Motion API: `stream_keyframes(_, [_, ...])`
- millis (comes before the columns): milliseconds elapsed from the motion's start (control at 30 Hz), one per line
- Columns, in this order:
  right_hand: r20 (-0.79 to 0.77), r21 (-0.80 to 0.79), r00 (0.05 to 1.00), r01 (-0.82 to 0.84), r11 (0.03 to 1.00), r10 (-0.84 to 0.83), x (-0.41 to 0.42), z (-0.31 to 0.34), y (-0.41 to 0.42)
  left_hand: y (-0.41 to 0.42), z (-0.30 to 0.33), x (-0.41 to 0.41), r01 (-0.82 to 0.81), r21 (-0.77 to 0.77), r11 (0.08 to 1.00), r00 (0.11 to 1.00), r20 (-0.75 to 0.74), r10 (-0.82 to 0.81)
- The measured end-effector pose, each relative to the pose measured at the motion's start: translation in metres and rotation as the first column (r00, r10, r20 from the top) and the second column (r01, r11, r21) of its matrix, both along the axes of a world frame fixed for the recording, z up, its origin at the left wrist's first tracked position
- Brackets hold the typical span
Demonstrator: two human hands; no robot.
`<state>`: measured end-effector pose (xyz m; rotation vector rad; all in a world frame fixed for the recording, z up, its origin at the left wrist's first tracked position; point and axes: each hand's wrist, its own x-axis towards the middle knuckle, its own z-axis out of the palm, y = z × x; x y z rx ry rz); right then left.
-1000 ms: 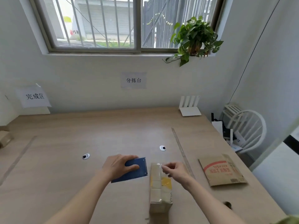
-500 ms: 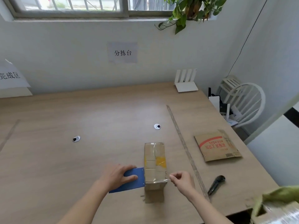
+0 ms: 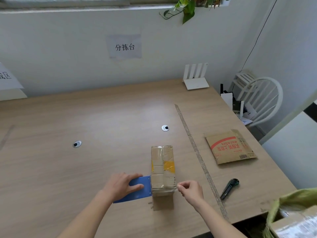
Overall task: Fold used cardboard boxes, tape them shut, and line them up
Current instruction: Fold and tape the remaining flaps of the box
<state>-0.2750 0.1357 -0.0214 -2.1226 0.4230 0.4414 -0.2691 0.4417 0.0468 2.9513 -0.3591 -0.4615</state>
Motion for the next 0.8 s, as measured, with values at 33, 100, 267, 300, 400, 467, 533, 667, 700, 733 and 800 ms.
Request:
stream_keyframes(33, [-0.004, -0.002, 1.0, 0.002, 1.0, -0.002, -0.001, -0.002, 0.0, -0.001, 0.001, 0.0, 0.0, 0.004, 1.0, 1.0, 0.001, 0.0])
stream_keyframes(100, [-0.01, 0.0, 1.0, 0.017, 1.0, -0.017, -0.003, -0.006, 0.0, -0.001, 0.0, 0.001, -0.001, 0.004, 1.0, 1.0, -0.003, 0.001])
stream_keyframes(267, [-0.043, 0.014, 0.997, 0.064, 0.998, -0.063, -0.003, -0.016, 0.0, -0.001, -0.01, 0.003, -0.005, -0.002, 1.0, 1.0, -0.004, 0.005])
stream_keyframes(300, [-0.053, 0.022, 0.996, 0.073, 0.997, -0.072, -0.003, -0.018, 0.0, -0.002, -0.011, 0.003, -0.003, 0.005, 1.0, 1.0, -0.006, 0.003])
stream_keyframes(400, [-0.082, 0.042, 0.993, 0.09, 0.995, -0.086, -0.001, -0.026, 0.002, -0.002, -0.014, 0.003, -0.001, 0.006, 1.0, 1.0, -0.006, 0.001])
stream_keyframes(467, [-0.111, 0.059, 0.989, 0.104, 0.993, -0.097, 0.002, -0.032, 0.005, 0.001, -0.017, 0.002, -0.014, -0.014, 1.0, 1.0, -0.018, 0.014])
stream_keyframes(533, [-0.133, 0.086, 0.983, 0.137, 0.987, -0.125, 0.004, -0.037, 0.01, 0.004, -0.022, 0.002, -0.045, -0.051, 0.998, 0.998, -0.035, 0.043])
stream_keyframes(667, [-0.17, 0.102, 0.966, 0.214, 0.972, -0.195, 0.005, -0.045, 0.015, 0.007, -0.032, 0.002, -0.081, -0.12, 0.989, 0.996, -0.034, 0.078])
stream_keyframes(700, [-0.184, 0.092, 0.956, 0.248, 0.964, -0.228, 0.005, -0.045, 0.015, 0.007, -0.032, 0.002, -0.086, -0.13, 0.988, 0.996, -0.034, 0.082])
stream_keyframes(733, [-0.204, 0.074, 0.94, 0.294, 0.953, -0.274, 0.003, -0.045, 0.013, 0.007, -0.033, 0.002, -0.087, -0.13, 0.988, 0.996, -0.031, 0.084])
stream_keyframes(800, [-0.237, 0.029, 0.912, 0.351, 0.936, -0.334, -0.004, -0.043, 0.008, 0.009, -0.033, 0.002, -0.083, -0.123, 0.989, 0.996, -0.023, 0.08])
